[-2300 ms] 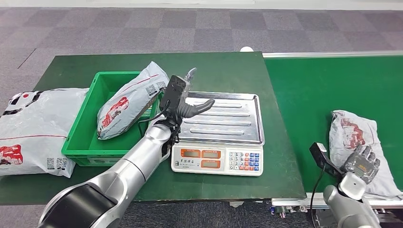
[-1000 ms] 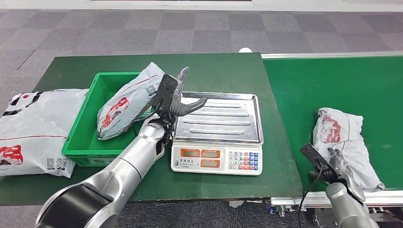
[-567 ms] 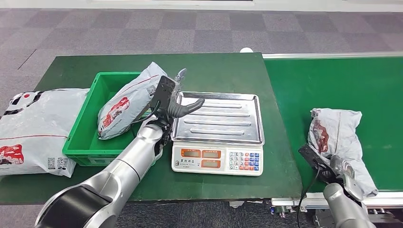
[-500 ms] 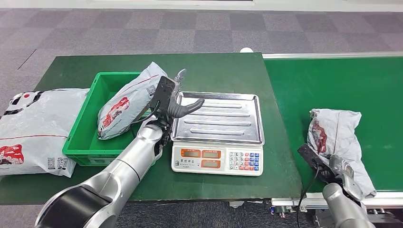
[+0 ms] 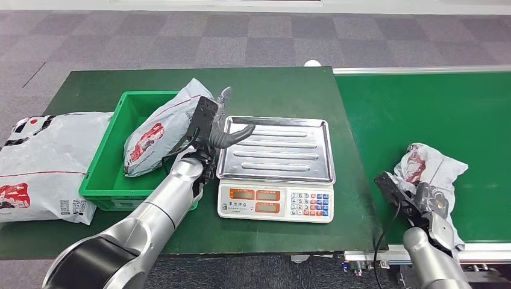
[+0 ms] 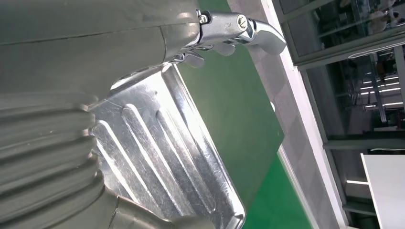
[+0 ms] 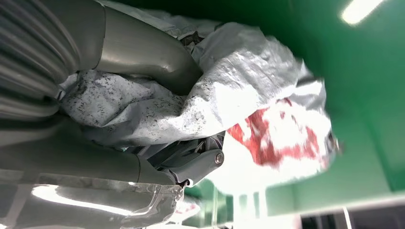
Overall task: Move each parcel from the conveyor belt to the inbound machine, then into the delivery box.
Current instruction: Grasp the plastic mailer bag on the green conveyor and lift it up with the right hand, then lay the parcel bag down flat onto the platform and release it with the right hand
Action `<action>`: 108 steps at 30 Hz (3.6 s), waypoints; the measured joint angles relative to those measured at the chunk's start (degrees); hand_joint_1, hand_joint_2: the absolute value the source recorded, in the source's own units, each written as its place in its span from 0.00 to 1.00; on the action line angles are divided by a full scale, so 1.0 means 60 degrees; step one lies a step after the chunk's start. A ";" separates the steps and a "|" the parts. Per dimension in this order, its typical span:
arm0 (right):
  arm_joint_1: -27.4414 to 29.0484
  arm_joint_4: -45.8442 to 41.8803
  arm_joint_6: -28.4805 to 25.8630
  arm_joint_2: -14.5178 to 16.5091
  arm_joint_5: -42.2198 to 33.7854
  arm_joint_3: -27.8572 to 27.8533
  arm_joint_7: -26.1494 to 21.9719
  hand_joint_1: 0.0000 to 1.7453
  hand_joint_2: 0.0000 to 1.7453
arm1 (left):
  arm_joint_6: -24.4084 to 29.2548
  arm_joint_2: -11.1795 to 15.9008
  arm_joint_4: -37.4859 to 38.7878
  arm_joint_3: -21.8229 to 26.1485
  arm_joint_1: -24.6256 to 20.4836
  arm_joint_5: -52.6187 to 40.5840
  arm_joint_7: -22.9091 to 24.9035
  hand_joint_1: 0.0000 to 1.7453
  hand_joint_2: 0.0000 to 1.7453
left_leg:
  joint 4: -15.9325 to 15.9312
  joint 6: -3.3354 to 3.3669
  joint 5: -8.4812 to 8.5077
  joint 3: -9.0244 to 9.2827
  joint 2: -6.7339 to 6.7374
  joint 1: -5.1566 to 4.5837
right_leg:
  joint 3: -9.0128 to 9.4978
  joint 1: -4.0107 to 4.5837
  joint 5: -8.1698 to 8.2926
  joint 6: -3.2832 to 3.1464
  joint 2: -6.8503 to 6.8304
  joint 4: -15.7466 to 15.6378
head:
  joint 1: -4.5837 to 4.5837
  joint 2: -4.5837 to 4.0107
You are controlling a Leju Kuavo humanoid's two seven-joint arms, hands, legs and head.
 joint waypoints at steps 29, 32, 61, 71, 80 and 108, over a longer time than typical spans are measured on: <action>0.0320 -0.3105 -0.3868 -0.0007 0.0490 0.0192 -0.1191 1.00 1.00 | 0.0080 -0.0128 0.0018 0.0111 0.0025 -0.0174 -0.0149 0.00 1.00 | 0.0000 0.0000 0.0000 -0.0007 -0.0006 -0.0003 | -0.0007 -0.0003 0.0000 0.0000 -0.0005 0.0000 | 0.0000 0.0000; 0.0220 -0.3282 -0.4015 -0.0012 0.0592 0.0192 -0.1182 1.00 1.00 | 0.0080 -0.0289 0.0056 0.0111 0.0036 -0.0234 -0.0147 0.00 1.00 | 0.0000 0.0000 0.0000 -0.0009 -0.0005 -0.0006 | -0.0007 -0.0005 0.0000 0.0000 -0.0004 0.0000 | 0.0000 0.0000; -0.1805 -0.1534 -0.3111 0.1438 -0.1142 0.4323 -0.2134 1.00 1.00 | 0.0066 -0.0787 0.0194 0.0107 -0.0036 -0.0126 0.0096 0.00 1.00 | -0.0004 -0.0011 0.0010 -0.0012 -0.0002 0.0012 | -0.0023 0.0008 0.0000 -0.0003 0.0003 0.0008 | -0.0003 0.0000; -0.1236 -0.1466 -0.2885 0.2013 -0.0761 0.5334 -0.1875 1.00 1.00 | 0.0049 -0.0789 0.0208 0.0107 -0.0035 -0.0093 0.0087 0.00 1.00 | -0.0002 -0.0010 0.0008 -0.0020 -0.0001 0.0009 | -0.0028 0.0006 0.0000 -0.0002 0.0006 0.0008 | -0.0002 0.0000; -0.0278 -0.2458 -0.2113 0.2371 -0.0235 0.6286 -0.1305 1.00 1.00 | -0.0183 -0.0789 0.0208 0.0003 -0.0035 0.0010 0.0118 0.00 1.00 | -0.0005 -0.0012 0.0008 -0.0022 0.0002 0.0013 | -0.0037 0.0009 -0.0004 -0.0007 0.0008 0.0008 | -0.0003 0.0000; -0.0418 -0.2942 -0.1344 0.2532 -0.0342 0.6468 -0.1269 0.00 1.00 | -0.0207 -0.0789 0.0214 -0.0624 -0.0161 0.0526 0.0192 0.00 1.00 | -0.0004 -0.0012 0.0009 -0.0022 0.0003 0.0010 | -0.0035 0.0007 -0.0003 -0.0007 0.0009 0.0008 | -0.0004 0.0000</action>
